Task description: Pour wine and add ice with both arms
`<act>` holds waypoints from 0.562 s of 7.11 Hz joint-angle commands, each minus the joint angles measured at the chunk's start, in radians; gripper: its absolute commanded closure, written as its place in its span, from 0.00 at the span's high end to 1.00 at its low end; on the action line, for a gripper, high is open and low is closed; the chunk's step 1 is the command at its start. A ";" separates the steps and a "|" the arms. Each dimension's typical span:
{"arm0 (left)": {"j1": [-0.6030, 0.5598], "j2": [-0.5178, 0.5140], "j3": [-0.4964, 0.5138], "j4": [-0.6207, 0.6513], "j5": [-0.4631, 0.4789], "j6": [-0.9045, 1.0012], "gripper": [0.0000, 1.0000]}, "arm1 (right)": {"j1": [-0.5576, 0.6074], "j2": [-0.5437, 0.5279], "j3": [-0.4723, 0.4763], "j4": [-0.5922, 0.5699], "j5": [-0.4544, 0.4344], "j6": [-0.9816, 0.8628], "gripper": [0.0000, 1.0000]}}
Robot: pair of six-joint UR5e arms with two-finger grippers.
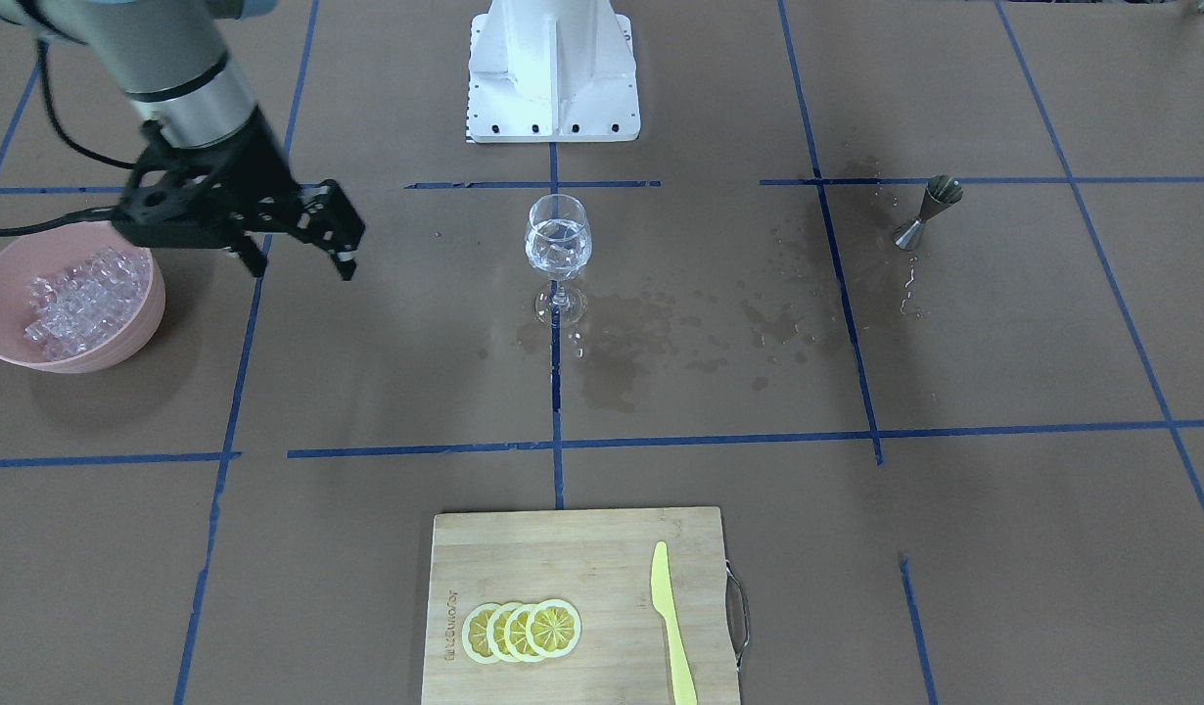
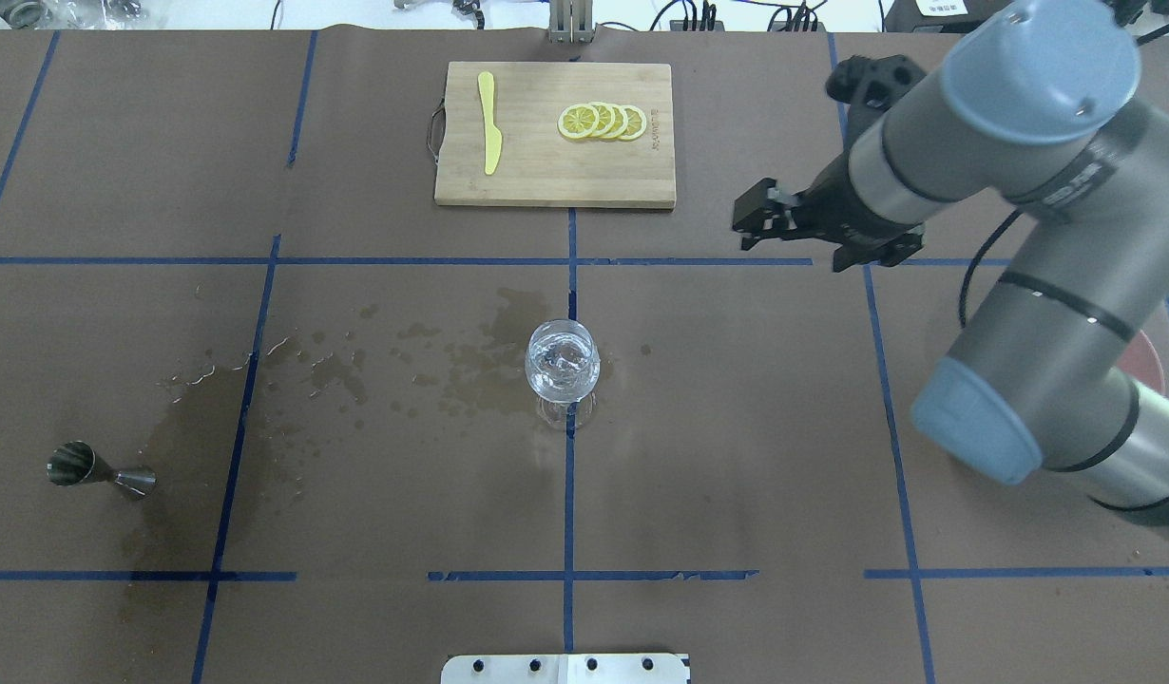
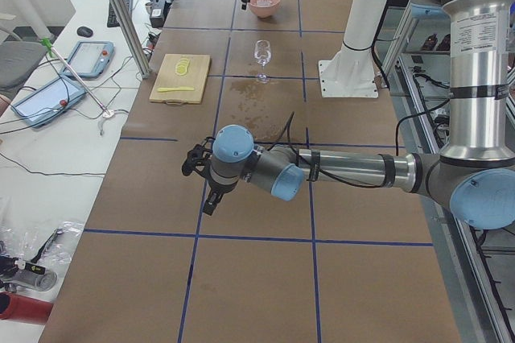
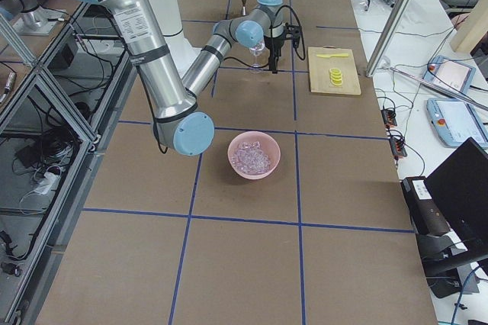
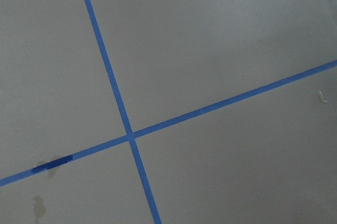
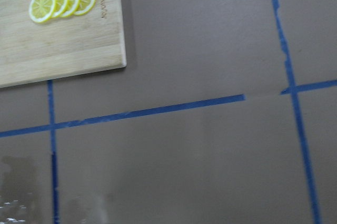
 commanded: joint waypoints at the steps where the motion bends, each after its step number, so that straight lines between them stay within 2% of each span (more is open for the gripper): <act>1: 0.002 -0.011 0.000 0.002 0.002 0.002 1.00 | 0.248 -0.219 -0.032 -0.001 0.123 -0.479 1.00; 2: -0.001 -0.014 0.000 0.005 0.020 0.005 1.00 | 0.364 -0.279 -0.081 -0.003 0.176 -0.686 1.00; 3: -0.003 -0.014 0.001 0.009 0.030 0.007 1.00 | 0.449 -0.310 -0.153 -0.004 0.191 -0.881 1.00; 4: -0.005 -0.011 0.009 0.011 0.030 0.011 1.00 | 0.521 -0.312 -0.238 -0.001 0.206 -0.980 1.00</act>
